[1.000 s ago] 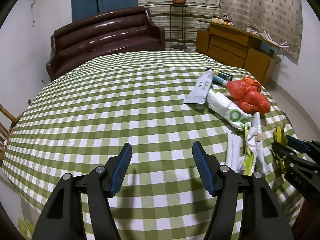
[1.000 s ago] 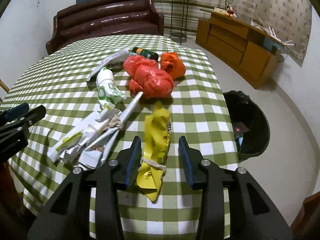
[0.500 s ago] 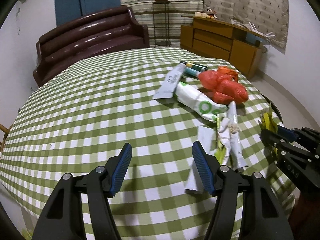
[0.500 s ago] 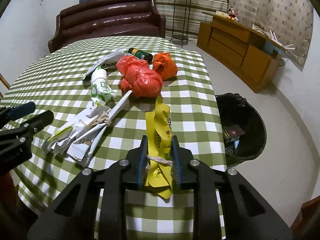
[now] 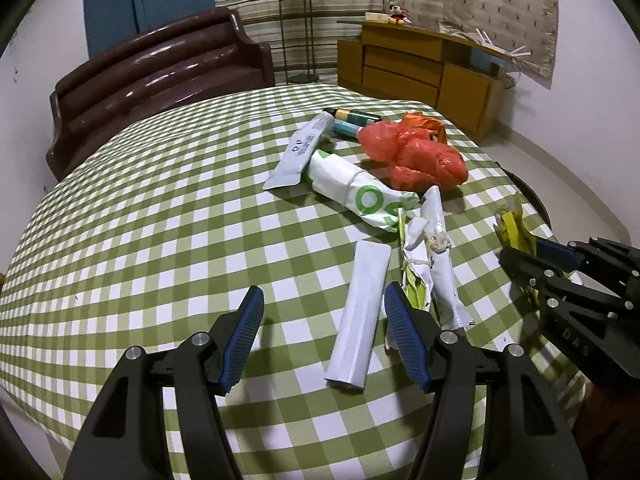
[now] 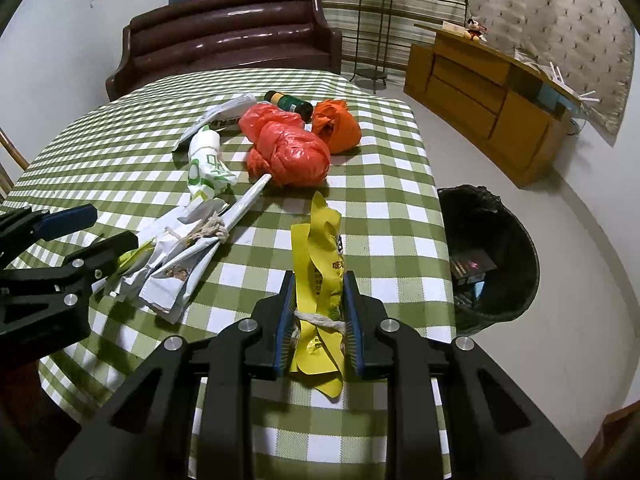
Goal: Collect trash
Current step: 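Grasp the yellow snack wrapper with the right tool while the left tool grasps a white paper strip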
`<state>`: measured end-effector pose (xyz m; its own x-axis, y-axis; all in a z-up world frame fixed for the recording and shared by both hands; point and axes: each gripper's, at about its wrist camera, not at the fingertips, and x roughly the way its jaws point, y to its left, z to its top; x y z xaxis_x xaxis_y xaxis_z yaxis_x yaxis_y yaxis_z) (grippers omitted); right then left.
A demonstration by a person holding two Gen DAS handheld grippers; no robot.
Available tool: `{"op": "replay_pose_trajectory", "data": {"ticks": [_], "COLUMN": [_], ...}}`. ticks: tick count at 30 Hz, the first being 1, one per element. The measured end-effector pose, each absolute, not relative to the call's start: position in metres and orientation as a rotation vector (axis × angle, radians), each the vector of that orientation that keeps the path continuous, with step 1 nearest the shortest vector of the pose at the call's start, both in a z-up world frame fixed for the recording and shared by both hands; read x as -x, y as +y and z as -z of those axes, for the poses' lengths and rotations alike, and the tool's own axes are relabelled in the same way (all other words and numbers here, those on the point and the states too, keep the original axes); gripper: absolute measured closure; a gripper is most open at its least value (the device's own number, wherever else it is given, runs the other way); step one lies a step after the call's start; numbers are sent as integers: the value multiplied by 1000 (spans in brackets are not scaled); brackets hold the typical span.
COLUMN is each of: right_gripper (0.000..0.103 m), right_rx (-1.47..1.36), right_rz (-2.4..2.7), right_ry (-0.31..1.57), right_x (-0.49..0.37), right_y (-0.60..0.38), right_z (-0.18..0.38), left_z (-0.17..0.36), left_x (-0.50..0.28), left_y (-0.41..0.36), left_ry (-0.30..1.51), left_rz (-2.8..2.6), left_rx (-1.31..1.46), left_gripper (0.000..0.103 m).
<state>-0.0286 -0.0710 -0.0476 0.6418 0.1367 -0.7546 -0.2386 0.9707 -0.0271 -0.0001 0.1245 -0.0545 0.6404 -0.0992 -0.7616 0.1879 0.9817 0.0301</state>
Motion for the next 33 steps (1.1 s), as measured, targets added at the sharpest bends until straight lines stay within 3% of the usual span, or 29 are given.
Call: {"op": "replay_pose_trajectory", "data": {"ticks": [18, 23, 25, 33], "right_gripper": [80, 80, 80, 80], "right_rx": [127, 126, 126, 127], "right_rz": [-218, -220, -220, -221], "right_ry": [850, 851, 851, 851], "right_x": [28, 28, 28, 28], "right_y": [-69, -69, -69, -69], "right_z": [48, 48, 48, 48], "left_z": [55, 58, 61, 69], "left_x": [-3, -4, -4, -1], "left_y": [121, 115, 113, 110], "left_ry": [855, 858, 875, 895], "left_rz": [206, 227, 243, 282], "left_rx": [-150, -171, -183, -199], "left_gripper": [47, 56, 67, 71]}}
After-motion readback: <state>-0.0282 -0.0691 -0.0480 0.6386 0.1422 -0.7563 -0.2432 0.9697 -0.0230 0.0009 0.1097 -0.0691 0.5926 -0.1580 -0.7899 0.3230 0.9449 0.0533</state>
